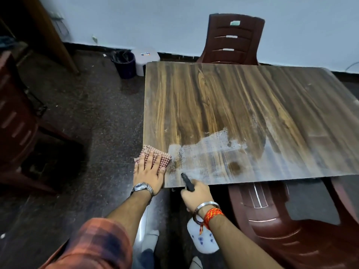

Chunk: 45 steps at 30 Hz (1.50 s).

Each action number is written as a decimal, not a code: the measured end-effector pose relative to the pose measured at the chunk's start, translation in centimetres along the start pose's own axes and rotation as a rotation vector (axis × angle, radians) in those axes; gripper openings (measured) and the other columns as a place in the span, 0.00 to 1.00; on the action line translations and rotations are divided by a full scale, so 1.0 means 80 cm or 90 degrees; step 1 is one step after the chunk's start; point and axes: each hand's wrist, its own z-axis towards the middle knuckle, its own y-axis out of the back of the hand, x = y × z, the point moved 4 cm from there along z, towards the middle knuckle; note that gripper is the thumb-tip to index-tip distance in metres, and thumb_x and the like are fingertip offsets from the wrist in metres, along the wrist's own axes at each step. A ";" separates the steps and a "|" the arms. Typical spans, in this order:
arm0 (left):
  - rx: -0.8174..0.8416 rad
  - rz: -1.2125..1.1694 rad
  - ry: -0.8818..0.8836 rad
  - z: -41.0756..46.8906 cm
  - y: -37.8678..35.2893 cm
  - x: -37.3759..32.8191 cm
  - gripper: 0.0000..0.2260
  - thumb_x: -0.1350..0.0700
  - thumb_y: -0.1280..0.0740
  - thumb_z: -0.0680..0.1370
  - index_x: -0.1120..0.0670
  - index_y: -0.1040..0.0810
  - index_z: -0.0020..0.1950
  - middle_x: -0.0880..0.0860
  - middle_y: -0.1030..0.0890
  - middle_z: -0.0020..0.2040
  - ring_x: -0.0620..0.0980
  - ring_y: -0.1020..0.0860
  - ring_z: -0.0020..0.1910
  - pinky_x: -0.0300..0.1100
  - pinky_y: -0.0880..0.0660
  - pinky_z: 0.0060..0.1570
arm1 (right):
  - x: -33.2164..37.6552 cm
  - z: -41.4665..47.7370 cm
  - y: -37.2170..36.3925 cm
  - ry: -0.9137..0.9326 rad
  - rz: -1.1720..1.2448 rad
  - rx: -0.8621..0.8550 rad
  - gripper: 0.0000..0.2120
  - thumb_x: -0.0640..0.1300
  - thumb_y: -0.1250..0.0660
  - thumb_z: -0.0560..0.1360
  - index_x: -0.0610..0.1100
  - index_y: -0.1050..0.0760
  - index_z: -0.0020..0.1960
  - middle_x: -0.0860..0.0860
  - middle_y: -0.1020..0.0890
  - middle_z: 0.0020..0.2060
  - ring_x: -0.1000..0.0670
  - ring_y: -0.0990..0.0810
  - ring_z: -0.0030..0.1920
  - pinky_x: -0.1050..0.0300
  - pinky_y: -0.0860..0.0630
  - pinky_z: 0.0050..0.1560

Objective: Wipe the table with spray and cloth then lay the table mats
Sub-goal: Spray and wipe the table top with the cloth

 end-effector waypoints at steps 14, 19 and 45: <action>0.041 0.011 0.114 -0.083 -0.025 -0.066 0.26 0.41 0.57 0.82 0.43 0.56 0.79 0.48 0.59 0.80 0.54 0.62 0.77 0.56 0.63 0.74 | -0.061 -0.031 0.066 0.075 0.071 -0.024 0.07 0.48 0.37 0.62 0.46 0.27 0.38 0.42 0.19 0.36 0.36 0.18 0.38 0.40 0.18 0.40; 0.068 0.068 0.048 -0.063 -0.021 -0.071 0.26 0.39 0.58 0.81 0.42 0.59 0.78 0.47 0.61 0.79 0.54 0.62 0.77 0.55 0.62 0.74 | -0.055 -0.022 0.068 0.094 0.065 -0.007 0.06 0.48 0.38 0.64 0.46 0.29 0.37 0.42 0.19 0.36 0.37 0.18 0.36 0.41 0.18 0.38; 0.102 0.173 -0.519 0.208 -0.049 -0.415 0.24 0.42 0.52 0.81 0.40 0.49 0.78 0.46 0.51 0.80 0.55 0.56 0.78 0.57 0.61 0.74 | -0.065 0.143 0.257 -0.086 0.157 -0.372 0.08 0.43 0.33 0.70 0.37 0.26 0.39 0.43 0.22 0.30 0.46 0.28 0.29 0.55 0.34 0.29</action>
